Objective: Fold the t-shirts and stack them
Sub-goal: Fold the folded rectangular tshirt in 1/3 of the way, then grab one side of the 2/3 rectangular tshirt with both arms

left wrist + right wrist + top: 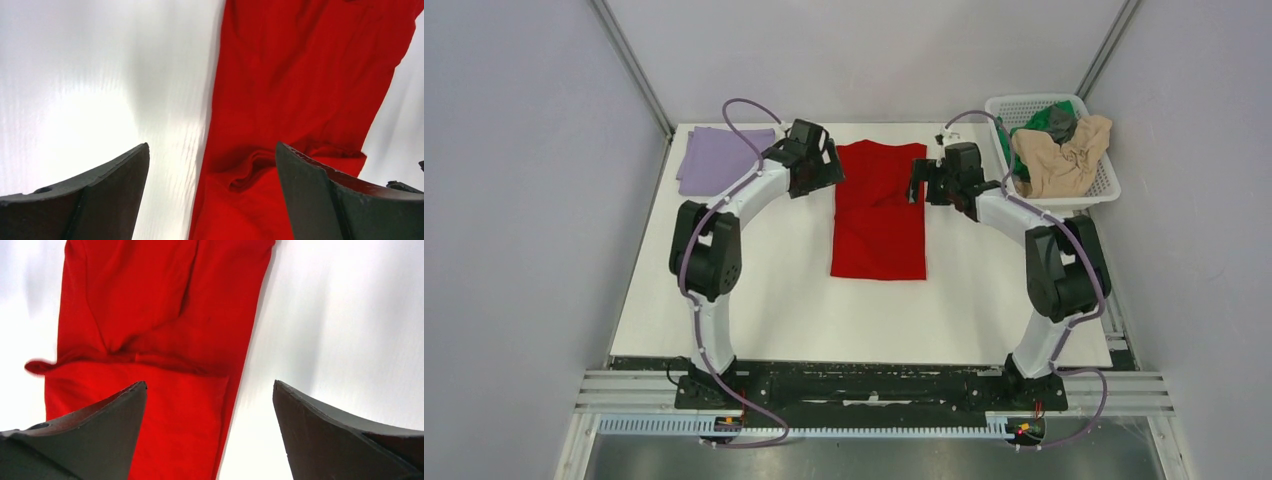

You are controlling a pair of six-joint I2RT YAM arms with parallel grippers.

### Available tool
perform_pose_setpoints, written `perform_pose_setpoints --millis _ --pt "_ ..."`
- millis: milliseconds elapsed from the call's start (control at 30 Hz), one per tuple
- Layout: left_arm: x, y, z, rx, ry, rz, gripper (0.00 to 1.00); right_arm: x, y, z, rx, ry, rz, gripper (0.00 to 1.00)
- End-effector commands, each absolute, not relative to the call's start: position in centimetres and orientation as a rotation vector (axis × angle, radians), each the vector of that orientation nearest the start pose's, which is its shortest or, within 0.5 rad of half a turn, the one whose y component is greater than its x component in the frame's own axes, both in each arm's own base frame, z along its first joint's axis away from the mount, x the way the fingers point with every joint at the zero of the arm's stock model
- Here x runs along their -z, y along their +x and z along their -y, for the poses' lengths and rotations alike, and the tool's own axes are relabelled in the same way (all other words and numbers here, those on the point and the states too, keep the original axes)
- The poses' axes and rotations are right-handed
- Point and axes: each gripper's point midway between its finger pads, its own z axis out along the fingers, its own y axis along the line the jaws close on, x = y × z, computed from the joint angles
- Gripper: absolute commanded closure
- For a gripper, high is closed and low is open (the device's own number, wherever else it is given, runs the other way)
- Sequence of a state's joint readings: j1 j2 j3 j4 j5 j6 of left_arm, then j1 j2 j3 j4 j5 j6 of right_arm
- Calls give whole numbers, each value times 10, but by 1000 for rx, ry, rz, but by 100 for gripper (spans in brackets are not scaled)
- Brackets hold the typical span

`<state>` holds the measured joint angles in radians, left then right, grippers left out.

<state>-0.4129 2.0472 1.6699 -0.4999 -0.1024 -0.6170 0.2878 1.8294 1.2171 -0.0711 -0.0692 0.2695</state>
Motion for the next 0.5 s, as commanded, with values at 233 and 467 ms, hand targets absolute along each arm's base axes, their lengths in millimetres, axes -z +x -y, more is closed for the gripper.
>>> perform_pose_setpoints --millis 233,467 --pt "-106 360 215 542 -273 -2507 0 -107 360 -163 -548 -172 -2206 2" --pt "-64 305 218 618 -296 -2572 5 -74 296 -160 -632 -208 -2259 2"
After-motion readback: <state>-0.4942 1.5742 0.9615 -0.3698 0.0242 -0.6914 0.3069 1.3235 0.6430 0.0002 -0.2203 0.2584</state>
